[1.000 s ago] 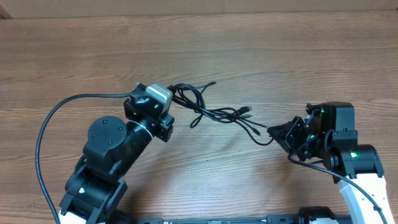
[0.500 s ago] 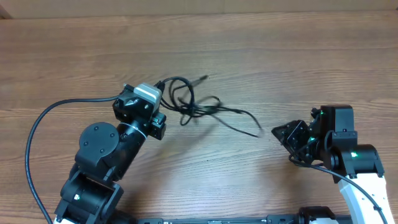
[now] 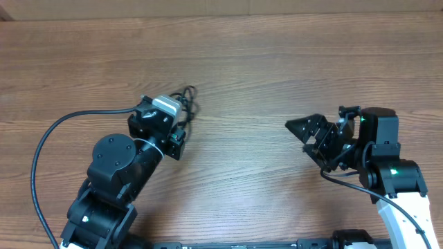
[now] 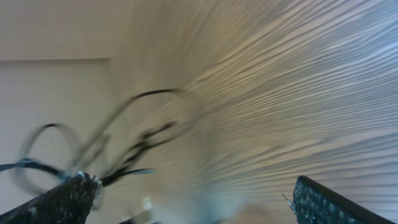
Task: Untangle cables
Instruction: 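Move the open right gripper in and grasp the cable ends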
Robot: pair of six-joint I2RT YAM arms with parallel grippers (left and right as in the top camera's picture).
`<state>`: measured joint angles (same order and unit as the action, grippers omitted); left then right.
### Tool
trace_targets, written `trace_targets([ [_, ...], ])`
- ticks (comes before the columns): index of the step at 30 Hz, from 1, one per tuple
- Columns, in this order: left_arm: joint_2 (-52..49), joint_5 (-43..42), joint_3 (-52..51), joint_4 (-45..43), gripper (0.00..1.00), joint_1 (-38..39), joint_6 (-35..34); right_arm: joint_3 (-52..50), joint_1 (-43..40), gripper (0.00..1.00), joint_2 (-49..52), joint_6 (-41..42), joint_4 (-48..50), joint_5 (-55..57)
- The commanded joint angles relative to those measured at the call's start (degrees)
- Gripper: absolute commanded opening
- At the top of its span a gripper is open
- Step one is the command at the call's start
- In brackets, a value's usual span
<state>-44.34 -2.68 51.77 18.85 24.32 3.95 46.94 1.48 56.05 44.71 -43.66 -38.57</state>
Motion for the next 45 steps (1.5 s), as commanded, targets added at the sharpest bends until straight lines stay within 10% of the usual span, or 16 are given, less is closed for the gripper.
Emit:
trace_targets([
  [1,1.0,-8.0,0.6,-0.7,0.04,-0.3,-1.5,0.8,-0.3,1.0,0.0,11.3,1.6,-7.8],
  [10,0.9,-16.3,0.6,-2.6,0.04,-0.3,-6.2,0.8,0.1,0.83,0.0,24.5,2.1,-10.1],
  [31,-3.5,-31.9,0.6,-13.4,0.04,2.5,-14.3,0.8,3.8,0.81,0.0,32.0,9.4,-10.9],
  [37,-4.8,-31.9,0.6,-15.1,0.04,5.3,-14.3,0.8,4.4,0.5,0.0,32.0,10.4,-10.6],
  [45,-5.3,-31.9,0.6,-18.1,0.04,6.6,-15.0,0.8,5.5,0.47,0.0,32.0,10.4,-10.4],
])
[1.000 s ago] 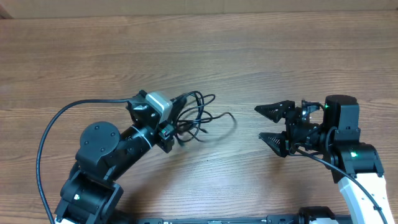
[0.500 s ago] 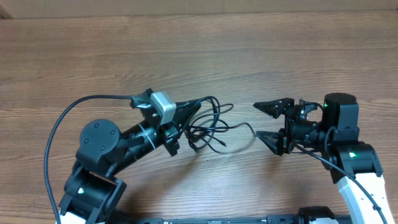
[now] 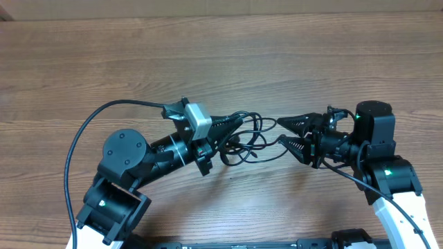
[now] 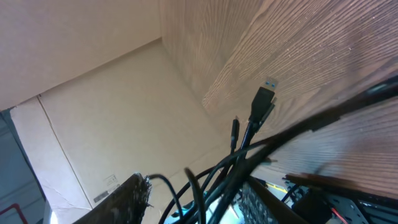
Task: Untangle cables
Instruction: 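Move the open right gripper in and grasp the cable ends, then pull the cables apart between the left and right grippers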
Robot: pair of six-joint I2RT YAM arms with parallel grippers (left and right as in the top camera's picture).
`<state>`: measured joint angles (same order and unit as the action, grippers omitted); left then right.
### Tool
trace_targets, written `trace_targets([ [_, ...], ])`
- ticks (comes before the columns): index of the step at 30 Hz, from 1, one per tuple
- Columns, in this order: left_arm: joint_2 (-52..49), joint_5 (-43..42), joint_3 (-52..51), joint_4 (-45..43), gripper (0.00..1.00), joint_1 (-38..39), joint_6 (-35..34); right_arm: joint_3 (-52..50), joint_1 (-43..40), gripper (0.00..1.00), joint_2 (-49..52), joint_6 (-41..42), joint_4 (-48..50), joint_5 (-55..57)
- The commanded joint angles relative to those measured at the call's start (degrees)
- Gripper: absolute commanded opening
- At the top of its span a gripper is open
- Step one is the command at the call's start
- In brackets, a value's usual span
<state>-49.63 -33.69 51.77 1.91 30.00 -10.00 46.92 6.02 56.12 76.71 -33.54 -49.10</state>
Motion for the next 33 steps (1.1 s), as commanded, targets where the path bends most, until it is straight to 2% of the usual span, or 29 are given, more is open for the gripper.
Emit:
trace_targets([
  [1,-0.1,-0.9,0.6,-1.4,0.04,1.2,-1.0,0.8,1.1,0.47,0.0,0.0,0.3,0.2],
  [3,-0.5,-0.9,0.6,-1.9,0.04,1.9,-1.1,0.8,1.2,0.43,0.0,0.0,0.3,0.2],
  [9,-1.7,-0.3,0.6,-2.4,0.04,3.1,-1.2,0.8,1.2,0.07,0.0,-0.2,0.3,0.0],
  [10,-1.9,-0.1,0.6,-2.4,0.04,3.1,-1.2,0.8,1.2,0.04,-0.1,-0.3,0.3,-0.1],
  [16,-2.0,9.5,0.6,0.5,0.04,3.0,-1.2,0.8,1.2,0.04,-0.1,-5.2,0.3,-3.4],
  [21,-2.0,19.2,0.6,5.6,0.04,3.0,-1.2,0.8,1.2,0.04,-0.1,-9.6,2.4,-10.9],
  [29,-2.0,32.1,0.6,14.6,0.04,3.0,-1.9,0.8,1.2,0.04,-0.1,-9.0,15.2,-23.8],
  [33,-2.0,38.3,0.6,18.0,0.04,3.0,-3.0,0.8,1.2,0.04,-0.1,-7.9,16.2,-25.4],
])
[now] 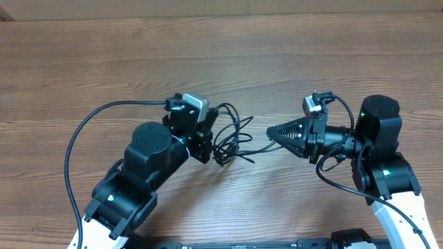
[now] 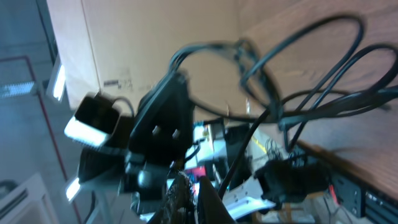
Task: Untangle cables
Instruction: 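Pull the cables apart between the left and right grippers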
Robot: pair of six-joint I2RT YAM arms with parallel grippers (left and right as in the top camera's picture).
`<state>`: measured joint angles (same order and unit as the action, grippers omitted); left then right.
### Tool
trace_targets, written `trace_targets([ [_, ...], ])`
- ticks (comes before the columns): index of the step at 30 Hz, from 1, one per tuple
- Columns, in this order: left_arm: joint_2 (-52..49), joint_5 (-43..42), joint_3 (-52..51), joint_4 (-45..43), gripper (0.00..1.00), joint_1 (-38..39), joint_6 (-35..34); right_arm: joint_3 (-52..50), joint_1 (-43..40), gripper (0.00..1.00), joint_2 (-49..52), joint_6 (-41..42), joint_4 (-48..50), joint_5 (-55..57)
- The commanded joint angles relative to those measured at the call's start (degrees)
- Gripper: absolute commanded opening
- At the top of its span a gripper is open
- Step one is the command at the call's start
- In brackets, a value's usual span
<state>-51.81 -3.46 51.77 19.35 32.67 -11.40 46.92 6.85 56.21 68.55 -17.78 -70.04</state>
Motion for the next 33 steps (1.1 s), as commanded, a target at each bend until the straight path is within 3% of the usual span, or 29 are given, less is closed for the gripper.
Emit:
trace_targets([
  [1,0.2,9.9,0.6,1.4,0.04,0.3,-2.3,0.8,0.3,0.04,-0.2,0.4,0.4,-4.7],
  [11,-0.2,20.0,0.6,8.8,0.04,-1.2,-4.4,0.8,0.3,0.04,-0.2,0.4,0.7,-5.9],
  [26,-2.2,19.6,0.6,13.8,0.04,-13.6,-7.1,0.8,0.3,0.04,-0.2,0.4,1.1,-7.1],
  [30,-2.3,14.7,0.6,12.9,0.04,-14.4,-7.1,0.8,0.3,0.04,-0.2,0.3,1.0,-6.2],
  [31,-2.3,13.4,0.6,12.5,0.04,-14.4,-7.1,0.8,0.3,0.08,-0.2,0.3,1.0,-5.6],
  [32,-2.3,11.6,0.6,12.0,0.04,-14.4,-7.0,0.8,0.3,0.18,-0.1,0.2,1.0,-5.0],
  [33,-2.3,9.9,0.6,11.4,0.04,-14.4,-7.0,0.8,0.3,0.35,-0.1,0.2,1.0,-4.2],
])
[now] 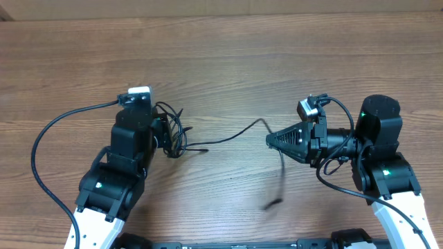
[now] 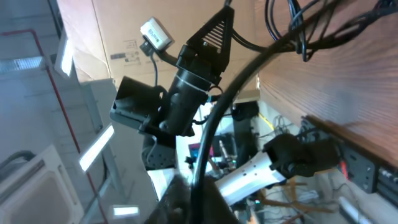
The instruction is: Untangle cables
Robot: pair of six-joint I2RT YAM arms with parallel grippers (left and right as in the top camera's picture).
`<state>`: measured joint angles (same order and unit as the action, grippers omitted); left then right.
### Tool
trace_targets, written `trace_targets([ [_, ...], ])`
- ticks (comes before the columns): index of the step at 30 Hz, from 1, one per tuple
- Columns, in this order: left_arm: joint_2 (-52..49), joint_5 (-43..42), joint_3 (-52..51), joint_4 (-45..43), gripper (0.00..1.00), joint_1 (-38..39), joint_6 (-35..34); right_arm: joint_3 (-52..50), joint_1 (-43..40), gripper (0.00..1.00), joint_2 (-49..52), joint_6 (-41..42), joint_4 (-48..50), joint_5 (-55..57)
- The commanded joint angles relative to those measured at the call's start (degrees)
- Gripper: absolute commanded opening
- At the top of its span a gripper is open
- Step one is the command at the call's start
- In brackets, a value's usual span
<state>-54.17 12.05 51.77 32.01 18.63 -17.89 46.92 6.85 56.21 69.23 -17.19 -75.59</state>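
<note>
A tangle of black cables [image 1: 173,133] lies at centre left of the wooden table, under the nose of my left gripper [image 1: 166,135]. In the right wrist view the left gripper [image 2: 227,11] is shut to a point on that tangle [image 2: 298,28]. One black cable [image 1: 232,133] runs out of the tangle to my right gripper [image 1: 270,140], which is shut on it. Its free end [image 1: 274,203] hangs down below the right gripper. In the right wrist view that cable [image 2: 230,93] runs straight out from the shut right gripper [image 2: 199,186].
The wooden table [image 1: 277,55] reaches to a cardboard wall [image 1: 208,7] at the back. The left arm's own feed cable [image 1: 48,138] loops out over the table at the left. The two arm bases stand at the near edge.
My left gripper has moved left with the tangle, away from the right gripper. The right gripper stayed where it was, still shut. One cable now stretches between them, its end hanging free.
At first the left gripper was at the tangle on the left and the right gripper stood open, far off. Then the tangle was at the middle with the open right fingers around it. Then the right gripper was shut on a cable, which now spans the widened gap.
</note>
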Motion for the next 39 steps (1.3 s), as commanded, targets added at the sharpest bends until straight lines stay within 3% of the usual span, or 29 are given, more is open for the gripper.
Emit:
trace_targets([
  [1,0.1,-8.1,0.6,-2.1,0.04,-0.3,-0.5,0.8,0.3,0.56,-0.1,-0.5,0.4,2.1],
  [2,0.1,-9.9,0.6,-2.7,0.04,-0.3,-0.4,0.8,0.3,0.66,-0.1,-0.6,0.4,2.9],
  [4,0.1,-14.5,0.6,-4.7,0.04,-0.3,0.4,0.7,0.3,0.94,-0.1,-1.2,0.3,5.5],
  [5,0.1,-16.8,0.6,-5.8,0.04,-0.3,0.9,0.7,0.3,1.0,-0.1,-1.8,-0.4,7.3],
  [11,0.1,-29.1,0.6,-11.2,0.04,-0.3,2.7,0.7,0.3,1.0,-0.1,-3.8,-15.2,25.0],
  [16,0.1,-31.9,0.6,-12.7,0.04,-0.3,2.7,0.7,0.3,1.0,-0.1,-4.2,-32.8,48.3],
  [19,0.2,-32.3,0.6,-12.7,0.04,-0.3,2.7,0.7,0.3,1.0,-0.2,-4.2,-39.6,54.8],
  [23,0.2,-35.7,0.6,-14.0,0.04,-0.3,2.4,0.8,0.3,1.0,-0.3,-7.7,-39.8,54.2],
  [30,0.2,-53.2,0.6,-24.6,0.04,-0.3,-6.6,0.8,0.3,1.0,-0.3,-21.3,-28.3,39.7],
  [34,0.2,-55.1,0.6,-28.1,0.04,-0.3,-11.5,0.8,0.3,1.0,-0.6,-26.4,-21.8,31.1],
  [39,0.2,-55.1,0.6,-28.0,0.04,-0.3,-12.5,0.8,0.3,1.0,-1.7,-30.5,-16.4,23.7],
])
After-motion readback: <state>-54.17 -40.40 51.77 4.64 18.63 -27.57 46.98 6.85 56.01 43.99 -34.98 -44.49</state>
